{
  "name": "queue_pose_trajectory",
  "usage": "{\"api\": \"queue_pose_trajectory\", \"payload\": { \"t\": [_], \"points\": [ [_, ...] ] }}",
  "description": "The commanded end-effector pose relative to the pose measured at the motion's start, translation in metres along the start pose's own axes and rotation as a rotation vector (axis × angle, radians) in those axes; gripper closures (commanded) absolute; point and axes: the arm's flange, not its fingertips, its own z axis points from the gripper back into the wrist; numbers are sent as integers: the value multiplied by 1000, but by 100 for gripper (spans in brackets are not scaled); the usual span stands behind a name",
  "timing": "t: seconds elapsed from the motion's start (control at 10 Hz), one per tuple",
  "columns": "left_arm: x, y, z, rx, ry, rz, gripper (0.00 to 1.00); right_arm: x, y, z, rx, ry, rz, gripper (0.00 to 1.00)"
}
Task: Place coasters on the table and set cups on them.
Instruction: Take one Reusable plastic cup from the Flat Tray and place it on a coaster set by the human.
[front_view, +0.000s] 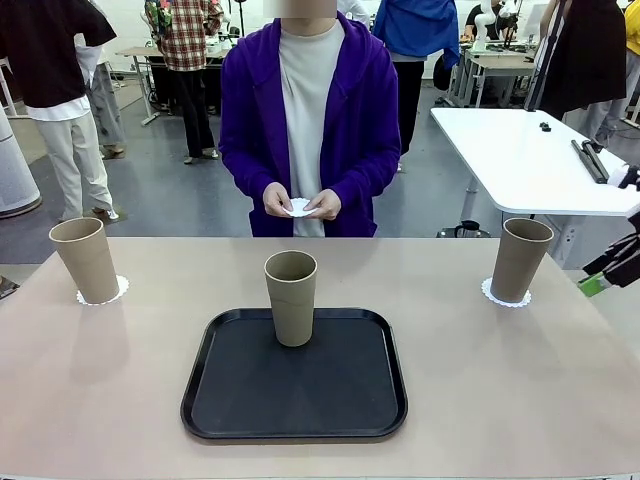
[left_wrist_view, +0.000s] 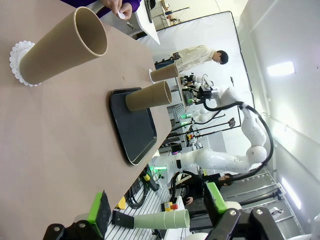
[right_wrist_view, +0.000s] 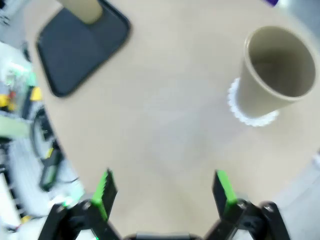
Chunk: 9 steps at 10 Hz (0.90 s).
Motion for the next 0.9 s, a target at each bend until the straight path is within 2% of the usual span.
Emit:
{"api": "queue_pose_trajectory", "payload": {
  "t": [0.0, 0.2, 0.3, 0.4, 0.7, 0.8],
  "points": [
    [0, -2, 2, -7, -9, -1, 0, 32, 34, 16, 8, 84, -1, 0],
    [0, -2, 2, -7, -9, -1, 0, 66, 60, 24, -90, 148, -75, 0],
    [0, -2, 2, -7, -9, -1, 0, 83, 66, 36, -129, 128, -125, 0],
    [0, -2, 2, -7, -9, -1, 0, 94, 68, 36, -180, 180, -190, 0],
    [0, -2, 2, -7, -9, -1, 0, 113, 58, 32, -246, 188, -321, 0],
    [0, -2, 2, -7, -9, -1, 0, 103, 74, 41, -202, 159, -208, 0]
  ]
}}
